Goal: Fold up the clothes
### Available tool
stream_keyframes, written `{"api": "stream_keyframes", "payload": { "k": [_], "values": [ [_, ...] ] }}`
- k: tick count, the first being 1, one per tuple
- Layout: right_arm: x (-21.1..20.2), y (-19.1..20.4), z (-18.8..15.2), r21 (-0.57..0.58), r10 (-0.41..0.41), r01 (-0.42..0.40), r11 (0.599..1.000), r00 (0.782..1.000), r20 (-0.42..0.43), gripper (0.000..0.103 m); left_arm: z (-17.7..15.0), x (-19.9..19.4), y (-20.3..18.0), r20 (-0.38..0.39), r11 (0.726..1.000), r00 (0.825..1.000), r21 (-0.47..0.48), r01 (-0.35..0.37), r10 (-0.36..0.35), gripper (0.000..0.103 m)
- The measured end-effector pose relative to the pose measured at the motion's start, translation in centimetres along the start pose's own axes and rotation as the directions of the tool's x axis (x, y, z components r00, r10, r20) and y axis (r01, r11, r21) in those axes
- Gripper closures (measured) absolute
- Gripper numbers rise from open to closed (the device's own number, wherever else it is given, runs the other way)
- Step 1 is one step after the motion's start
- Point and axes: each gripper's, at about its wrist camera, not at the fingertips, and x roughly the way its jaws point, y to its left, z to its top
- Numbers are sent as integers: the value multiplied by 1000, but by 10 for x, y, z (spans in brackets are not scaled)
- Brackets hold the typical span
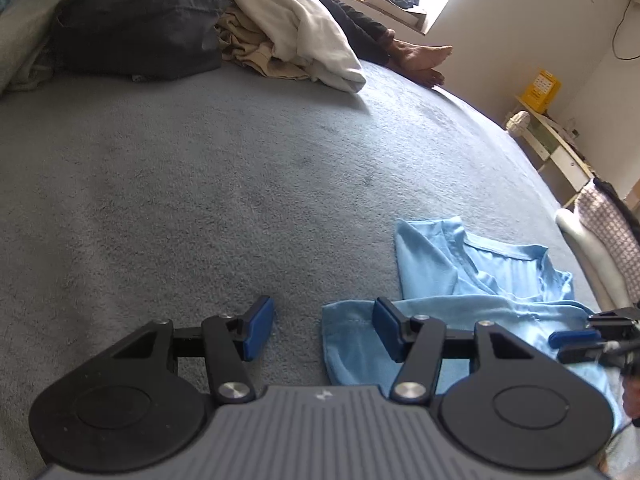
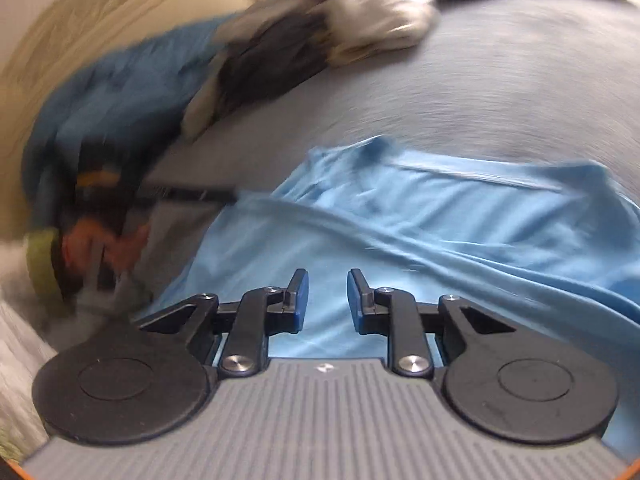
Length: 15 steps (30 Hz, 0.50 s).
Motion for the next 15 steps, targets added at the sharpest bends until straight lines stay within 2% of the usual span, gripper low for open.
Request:
{"api": "stream_keyframes", "payload": {
  "k": [4,9,15],
  "values": [
    [27,36,8,-180,-47,43,983,999,-22,79,-4,1,-9,10,998,999,41,-44,44,46],
    [47,45,15,-253,-104,94,963,994,-23,79,-5,1,-10,15,998,999,36,-43,43,46],
    [63,46,14,-289,-130,116,950,991,-31,80,-6,2,-9,21,999,999,24,-36,36,46]
  ]
}}
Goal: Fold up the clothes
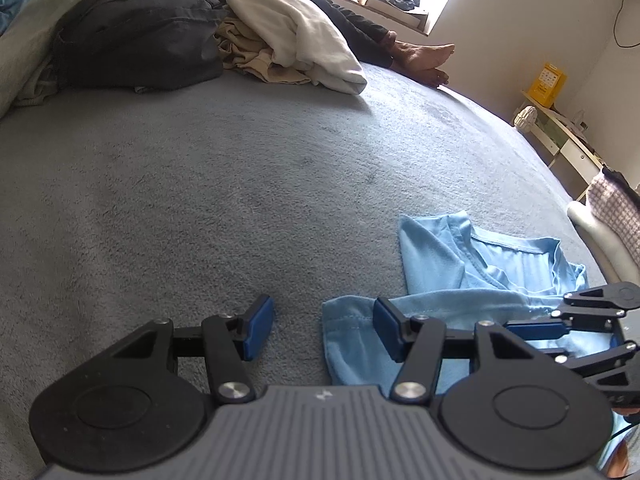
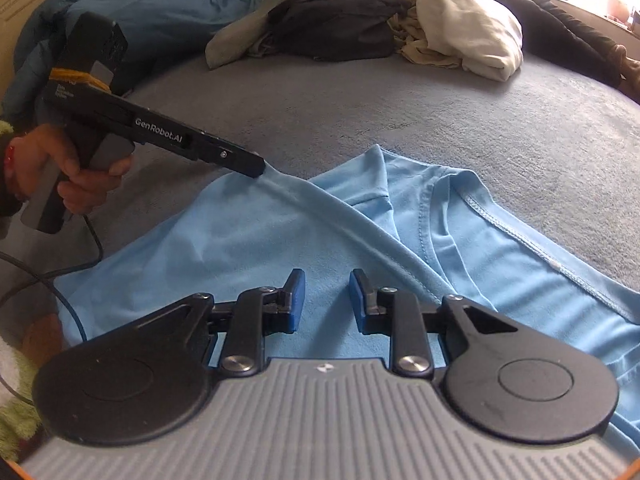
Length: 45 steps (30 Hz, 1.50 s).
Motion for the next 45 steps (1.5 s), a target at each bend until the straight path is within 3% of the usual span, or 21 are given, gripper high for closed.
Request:
{"api": "stream_keyframes", "payload": {
  "k": [4,6,10,21,27,35,40,45],
  "values": [
    [4,0,-3,-7,-11,11,1000,1000,-7,84,-1,0,2,4,1000,1000,0,4,-4,46],
    [3,-1,-3,-7,-13,13,1000,1000,-3,95,-1,0,3,5,1000,1000,-1,6,-6,46],
    [-1,-6,-4,21,0,0,1000,1000,9,102,-1,-1,4,6,1000,1000,1,10,-10,46],
    [-21,-28,-8,167,16,-25,986,998,54,103,-1,0,4,6,1000,1000,8,9,-9,46],
    [-21,-32,-5,230,65,-76,970,996,55,101,1,1,4,4,1000,1000,7,6,-6,46],
    [7,-25,-2,201,37,-34,979,999,-12,94,1,1,4,5,1000,1000,3,5,-5,46],
    [4,-22,-5,181,25,-25,983,1000,4,102,0,1,5,5,1000,1000,2,10,-10,46],
    [-6,-22,-6,170,22,-26,985,999,29,103,-1,0,4,6,1000,1000,2,11,-11,46]
  ]
}}
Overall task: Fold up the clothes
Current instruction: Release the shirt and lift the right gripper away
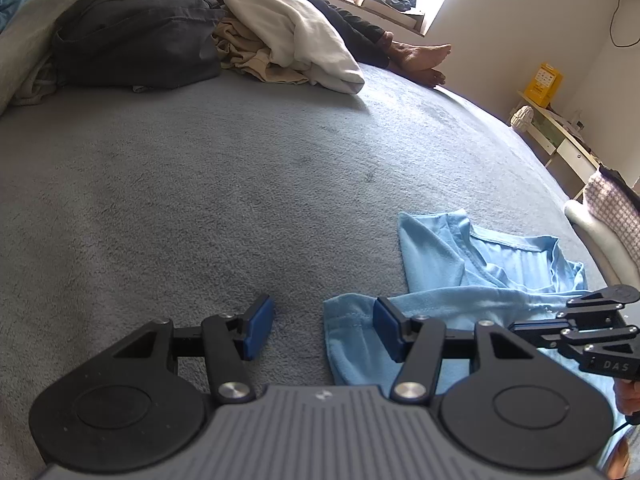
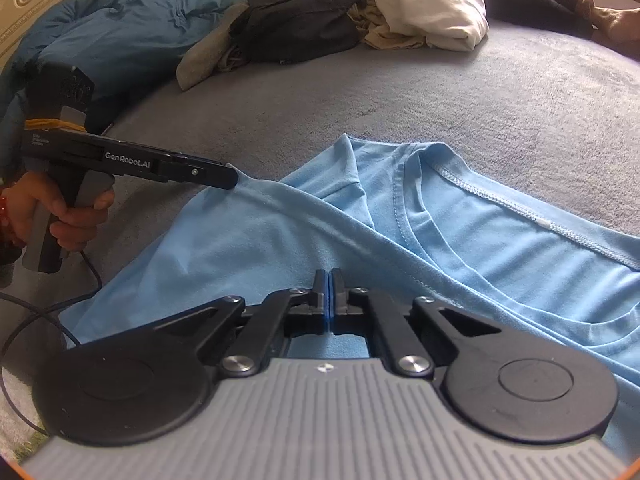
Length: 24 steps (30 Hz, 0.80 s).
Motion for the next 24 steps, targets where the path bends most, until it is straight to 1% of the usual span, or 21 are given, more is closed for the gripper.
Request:
{"api": "stream_keyframes", "payload": {
  "k": [7,12,15,17,19,20,21,22,23,24],
  "values": [
    [-16,-4,0,15,-14,14,1000,1000,25,103,1,0,0,-1,1000,1000,4,0,0,46],
    [-34,-13,0,44,-53,51,998,997,53,103,2,-1,1,-1,1000,1000,8,2,-2,46],
    [-57,-25,1,74,-116,110,991,990,80,103,2,-2,1,-3,1000,1000,7,4,-4,46],
    [-82,-37,-1,107,-190,180,978,977,101,103,2,-2,2,-6,1000,1000,7,7,-7,46],
    [-115,-50,-6,141,-294,277,950,949,113,103,3,-3,3,-13,1000,1000,9,12,-12,46],
    [-135,-57,-11,164,-351,332,929,930,108,103,4,-4,3,-17,1000,1000,10,15,-15,46],
    [-157,-62,-19,186,-414,393,901,906,91,103,4,-4,4,-20,1000,1000,11,18,-17,46],
    [-181,-68,-28,206,-481,460,864,874,67,103,4,-4,5,-23,1000,1000,12,21,-20,46],
    [-206,-72,-38,222,-547,527,820,836,37,103,4,-4,6,-26,1000,999,11,24,-23,46],
    [-233,-76,-50,241,-611,593,769,792,1,103,4,-4,6,-28,1000,999,10,26,-26,46]
  ]
}}
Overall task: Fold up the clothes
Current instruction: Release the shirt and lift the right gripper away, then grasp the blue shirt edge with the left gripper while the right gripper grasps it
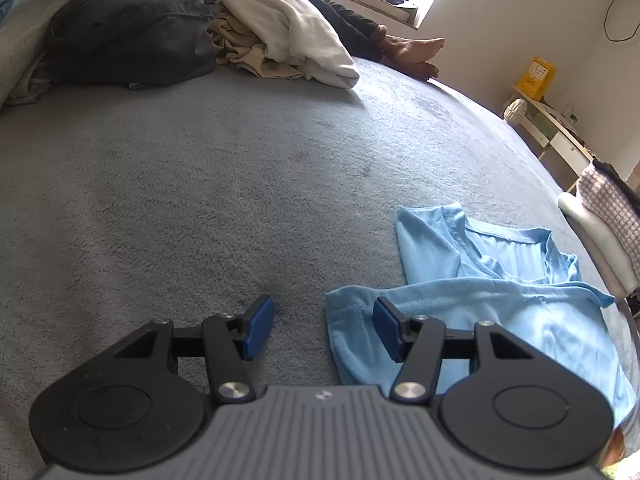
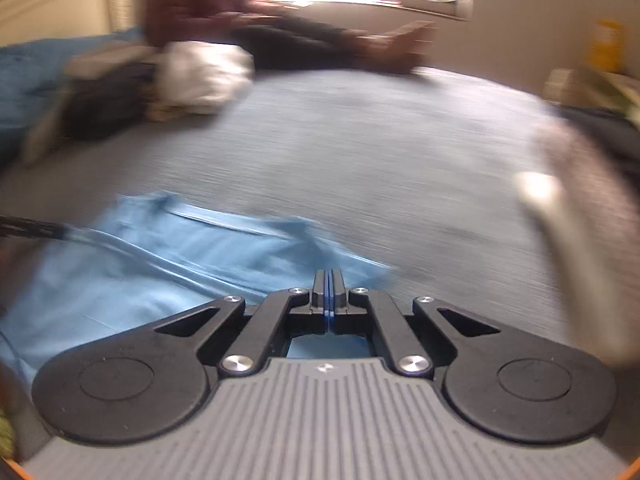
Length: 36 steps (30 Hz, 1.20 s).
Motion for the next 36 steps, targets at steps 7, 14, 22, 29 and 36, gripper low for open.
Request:
{"api": "stream_keyframes", "payload": {
  "k": [7,14,22,29,36],
  "values": [
    [-129,-180,-76,142,-580,608,781,791,-198,103,2,1,-1,-20,1000,1000,19,0,1,46],
    [-200,-352,-209,352,-701,926,137,342,-626,54,5,5,-1,-20,1000,1000,-6,-8,8,46],
    [-92,-270,-179,245,-702,801,546,597,-389,51,13,4,-4,-65,999,997,-17,-33,32,46],
    [-6,-119,-94,87,-108,109,990,994,-20,40,7,-9,-11,-76,1000,997,22,-15,17,42],
    [72,-34,-46,-175,207,-217,961,976,-73,39,0,-5,-20,-40,995,999,97,-26,30,42]
  ]
}}
